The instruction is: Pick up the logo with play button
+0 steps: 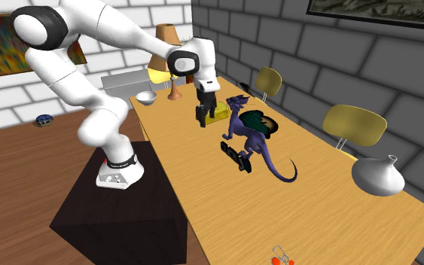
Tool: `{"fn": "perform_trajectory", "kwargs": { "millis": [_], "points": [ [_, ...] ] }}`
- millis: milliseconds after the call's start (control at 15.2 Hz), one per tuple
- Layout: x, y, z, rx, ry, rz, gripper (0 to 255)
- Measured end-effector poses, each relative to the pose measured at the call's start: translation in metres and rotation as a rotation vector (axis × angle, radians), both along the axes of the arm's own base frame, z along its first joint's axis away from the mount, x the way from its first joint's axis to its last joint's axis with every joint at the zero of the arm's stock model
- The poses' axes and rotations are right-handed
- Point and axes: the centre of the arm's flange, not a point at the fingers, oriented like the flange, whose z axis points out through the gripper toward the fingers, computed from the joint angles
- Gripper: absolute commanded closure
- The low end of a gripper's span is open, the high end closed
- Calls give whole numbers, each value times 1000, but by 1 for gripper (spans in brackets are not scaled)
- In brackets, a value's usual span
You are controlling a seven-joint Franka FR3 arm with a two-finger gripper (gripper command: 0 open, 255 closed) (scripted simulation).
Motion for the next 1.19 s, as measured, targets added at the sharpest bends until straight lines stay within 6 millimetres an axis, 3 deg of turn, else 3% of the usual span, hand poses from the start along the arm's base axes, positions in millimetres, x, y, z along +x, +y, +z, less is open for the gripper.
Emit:
{"fn": "perform_trajectory", "kwargs": {
  "millis": [198,990,1056,1188],
  "points": [
    [23,10,-34,-2,-13,-109,0],
    [122,0,-162,-6,-66,-559,0],
    [127,0,-170,-6,-70,-586,0],
    [131,4,-167,-11,-90,-590,0]
  ]
}}
